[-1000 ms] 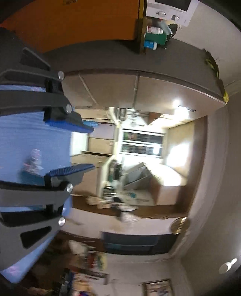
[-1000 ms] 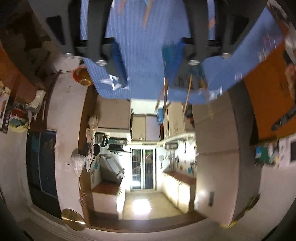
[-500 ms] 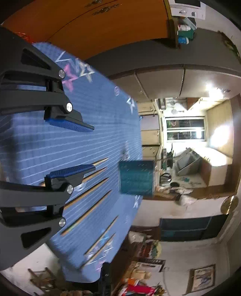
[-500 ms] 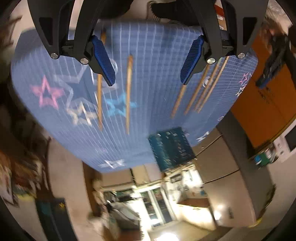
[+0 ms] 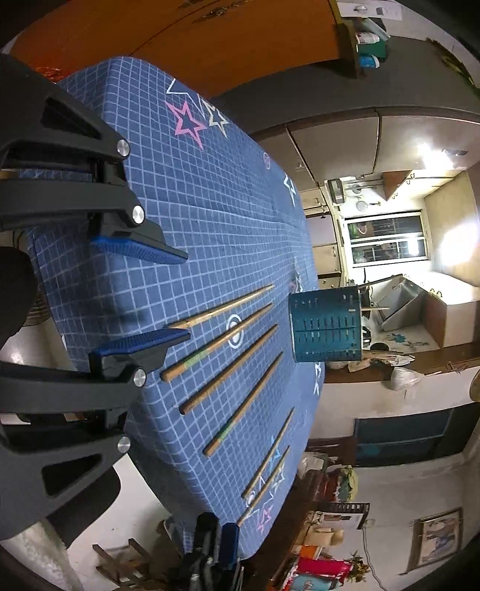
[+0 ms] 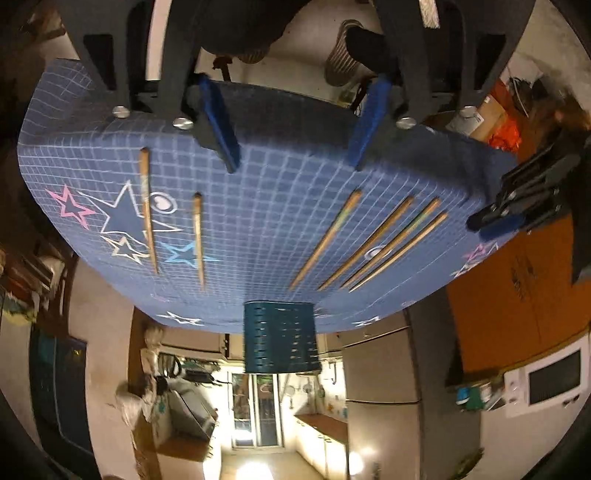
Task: Organize utensils
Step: 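Move both open tools back over the remaining chopsticks on the table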
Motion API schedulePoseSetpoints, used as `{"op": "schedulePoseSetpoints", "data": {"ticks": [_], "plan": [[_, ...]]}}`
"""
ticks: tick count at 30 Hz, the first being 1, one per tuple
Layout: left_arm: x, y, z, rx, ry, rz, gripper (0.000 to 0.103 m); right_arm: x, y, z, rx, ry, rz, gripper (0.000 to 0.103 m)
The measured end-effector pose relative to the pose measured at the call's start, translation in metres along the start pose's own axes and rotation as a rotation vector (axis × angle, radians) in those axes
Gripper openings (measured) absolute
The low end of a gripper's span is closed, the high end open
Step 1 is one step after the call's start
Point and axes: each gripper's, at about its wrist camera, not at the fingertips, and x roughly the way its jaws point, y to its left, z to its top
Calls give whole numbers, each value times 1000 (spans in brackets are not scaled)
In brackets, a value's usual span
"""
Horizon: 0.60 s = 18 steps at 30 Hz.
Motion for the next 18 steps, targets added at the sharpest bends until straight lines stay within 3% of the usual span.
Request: {"op": "schedulePoseSetpoints", "data": {"ticks": [2, 9, 14, 18], "plan": [[4, 3, -3, -11, 12, -3, 28, 2, 8, -4, -24, 10, 20, 50], [17, 0, -7, -14, 31, -18, 25, 14, 35, 16, -119, -63, 47, 48], [25, -5, -8, 1, 40, -38, 25, 39, 43, 21, -123, -23, 35, 30], [28, -8, -6, 5, 37, -52, 24, 54, 43, 23, -96, -3, 20, 28]]}}
